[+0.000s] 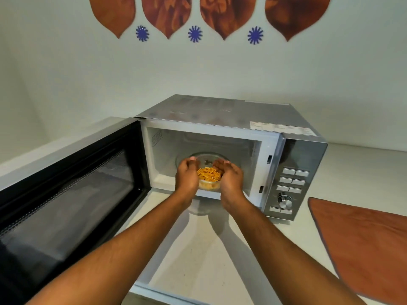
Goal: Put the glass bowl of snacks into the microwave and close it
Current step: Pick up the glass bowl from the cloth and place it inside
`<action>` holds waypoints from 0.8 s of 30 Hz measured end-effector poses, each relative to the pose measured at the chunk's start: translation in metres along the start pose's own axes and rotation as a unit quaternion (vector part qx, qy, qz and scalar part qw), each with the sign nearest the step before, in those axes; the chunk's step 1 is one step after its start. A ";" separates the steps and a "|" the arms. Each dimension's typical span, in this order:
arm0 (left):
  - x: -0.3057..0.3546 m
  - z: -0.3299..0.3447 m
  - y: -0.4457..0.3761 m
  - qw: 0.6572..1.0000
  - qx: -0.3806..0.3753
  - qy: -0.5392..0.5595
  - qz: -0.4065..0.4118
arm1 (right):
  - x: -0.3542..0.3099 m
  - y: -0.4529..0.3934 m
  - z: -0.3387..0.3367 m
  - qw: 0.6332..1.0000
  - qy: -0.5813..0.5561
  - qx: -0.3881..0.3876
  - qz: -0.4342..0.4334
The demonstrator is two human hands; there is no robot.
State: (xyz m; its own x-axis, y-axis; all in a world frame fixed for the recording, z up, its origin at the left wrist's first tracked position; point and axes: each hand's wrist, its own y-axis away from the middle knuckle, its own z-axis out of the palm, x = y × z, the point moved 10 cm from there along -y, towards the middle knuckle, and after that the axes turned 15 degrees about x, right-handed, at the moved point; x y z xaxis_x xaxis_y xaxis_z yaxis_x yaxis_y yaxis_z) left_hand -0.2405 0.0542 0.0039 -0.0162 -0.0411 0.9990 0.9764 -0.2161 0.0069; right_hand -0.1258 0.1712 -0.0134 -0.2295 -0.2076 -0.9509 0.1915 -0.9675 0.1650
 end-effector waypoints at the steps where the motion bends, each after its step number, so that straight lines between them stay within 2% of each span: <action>1: 0.000 0.000 -0.009 1.000 0.005 -0.014 0.000 | -0.001 -0.007 0.005 1.000 -0.007 0.014 -0.002; 4: -0.003 0.001 -0.027 0.999 0.022 -0.046 -0.010 | -0.006 -0.027 0.015 0.998 -0.026 0.051 -0.008; 9: -0.015 0.023 -0.039 0.998 0.004 -0.056 -0.036 | -0.007 -0.052 0.028 0.997 -0.009 0.075 -0.003; 13: -0.021 0.034 -0.057 0.998 -0.001 -0.039 -0.048 | -0.004 -0.067 0.041 0.998 0.026 0.053 -0.007; 18: -0.033 0.039 -0.084 0.993 0.022 0.029 -0.109 | 0.010 -0.084 0.057 0.998 0.068 0.010 0.006; 24: -0.036 0.045 -0.107 0.992 0.037 0.042 -0.115 | 0.031 -0.110 0.066 0.997 0.070 0.020 0.006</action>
State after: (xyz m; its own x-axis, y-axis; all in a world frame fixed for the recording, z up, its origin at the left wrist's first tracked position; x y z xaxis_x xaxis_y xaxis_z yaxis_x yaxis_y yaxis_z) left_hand -0.3350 0.1229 -0.0310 -0.2558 -0.0803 0.9634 0.9577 -0.1569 0.2412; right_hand -0.2168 0.2621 -0.0441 -0.0917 -0.1993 -0.9756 0.1544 -0.9708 0.1838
